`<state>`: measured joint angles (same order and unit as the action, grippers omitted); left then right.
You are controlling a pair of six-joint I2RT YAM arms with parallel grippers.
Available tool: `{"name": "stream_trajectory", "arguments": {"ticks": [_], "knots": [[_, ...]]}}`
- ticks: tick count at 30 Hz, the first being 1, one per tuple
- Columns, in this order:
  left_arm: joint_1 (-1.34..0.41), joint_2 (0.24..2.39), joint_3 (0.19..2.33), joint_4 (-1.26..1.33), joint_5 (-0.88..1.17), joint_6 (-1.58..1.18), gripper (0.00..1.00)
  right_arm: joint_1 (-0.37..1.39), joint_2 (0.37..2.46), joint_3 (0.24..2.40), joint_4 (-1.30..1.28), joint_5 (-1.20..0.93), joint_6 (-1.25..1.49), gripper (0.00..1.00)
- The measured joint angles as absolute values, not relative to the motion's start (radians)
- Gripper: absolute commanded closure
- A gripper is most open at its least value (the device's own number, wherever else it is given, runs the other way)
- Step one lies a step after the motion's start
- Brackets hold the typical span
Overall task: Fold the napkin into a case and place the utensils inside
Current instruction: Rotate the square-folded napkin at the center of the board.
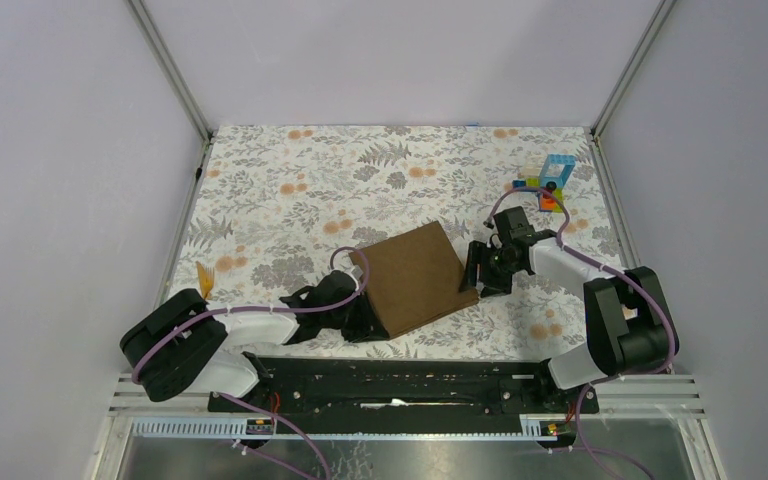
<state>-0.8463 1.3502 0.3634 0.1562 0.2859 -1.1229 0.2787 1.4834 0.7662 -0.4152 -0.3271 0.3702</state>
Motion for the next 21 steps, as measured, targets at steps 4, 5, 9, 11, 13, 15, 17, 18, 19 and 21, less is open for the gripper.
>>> {"name": "stream_trajectory", "arguments": {"ticks": [4, 5, 9, 11, 13, 15, 17, 18, 19, 21], "knots": [[-0.846, 1.350, 0.359, 0.165, 0.286, -1.124, 0.84, 0.279, 1.488, 0.759, -0.405, -0.334, 0.371, 0.40], [-0.846, 1.350, 0.358, 0.167, 0.286, -1.124, 0.84, 0.279, 1.488, 0.759, -0.404, -0.335, 0.371, 0.41], [-0.846, 1.350, 0.358, 0.167, 0.286, -1.124, 0.84, 0.279, 1.488, 0.759, -0.398, -0.343, 0.371, 0.42], [-0.846, 1.350, 0.358, 0.167, 0.286, -1.124, 0.84, 0.279, 1.487, 0.759, -0.398, -0.344, 0.371, 0.42], [-0.846, 1.350, 0.358, 0.167, 0.286, -1.124, 0.84, 0.279, 1.482, 0.759, -0.399, -0.346, 0.371, 0.42], [-0.846, 1.351, 0.358, 0.167, 0.287, -1.123, 0.84, 0.279, 1.472, 0.759, -0.400, -0.348, 0.371, 0.42], [-0.846, 1.351, 0.358, 0.168, 0.287, -1.123, 0.85, 0.279, 1.461, 0.759, -0.403, -0.350, 0.371, 0.41], [-0.846, 1.352, 0.358, 0.169, 0.287, -1.124, 0.85, 0.279, 1.456, 0.759, -0.406, -0.351, 0.370, 0.41], [-0.846, 1.353, 0.358, 0.170, 0.287, -1.124, 0.85, 0.279, 1.451, 0.759, -0.408, -0.351, 0.371, 0.40], [-0.846, 1.355, 0.358, 0.172, 0.288, -1.124, 0.85, 0.279, 1.446, 0.759, -0.410, -0.353, 0.370, 0.36]]}}
